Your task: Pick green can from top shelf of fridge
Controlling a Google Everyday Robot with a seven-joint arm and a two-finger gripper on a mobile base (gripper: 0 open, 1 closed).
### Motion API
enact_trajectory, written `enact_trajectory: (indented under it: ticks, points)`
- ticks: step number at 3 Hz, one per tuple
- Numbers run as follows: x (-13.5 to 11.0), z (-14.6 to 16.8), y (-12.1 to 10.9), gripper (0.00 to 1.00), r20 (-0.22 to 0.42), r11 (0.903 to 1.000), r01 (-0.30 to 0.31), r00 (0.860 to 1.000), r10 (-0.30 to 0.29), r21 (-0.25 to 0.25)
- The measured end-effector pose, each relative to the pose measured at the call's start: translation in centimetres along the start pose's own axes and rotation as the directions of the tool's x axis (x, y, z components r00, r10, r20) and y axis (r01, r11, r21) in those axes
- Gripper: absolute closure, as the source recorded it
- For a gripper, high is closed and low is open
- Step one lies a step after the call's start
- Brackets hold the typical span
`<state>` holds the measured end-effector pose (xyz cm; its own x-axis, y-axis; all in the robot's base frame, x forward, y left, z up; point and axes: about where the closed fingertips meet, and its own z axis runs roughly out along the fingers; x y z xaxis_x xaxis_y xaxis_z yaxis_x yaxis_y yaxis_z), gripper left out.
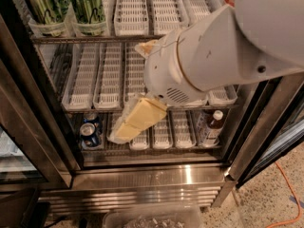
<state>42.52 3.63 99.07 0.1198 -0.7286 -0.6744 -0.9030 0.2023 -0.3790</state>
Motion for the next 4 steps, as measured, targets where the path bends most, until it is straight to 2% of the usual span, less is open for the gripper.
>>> enact_trajectory:
  ticks: [1, 2, 3, 4]
  points:
    - [-0.7, 2.8, 0.7, 0.00, 0.029, 0.9986, -0.026, 0.999, 0.024, 0.045]
    - [-2.5, 6.1, -0.1, 0.00, 0.085, 0.9919, -0.056, 0.995, 0.046, 0.114]
    - [-4.3, 8.2, -1.3, 0.00, 0.148, 0.9792, -0.102, 0.986, 0.076, 0.176]
    - [-6.3, 9.9, -0.9, 0.00, 0.187, 0.9751, -0.129, 0.978, 0.095, 0.180]
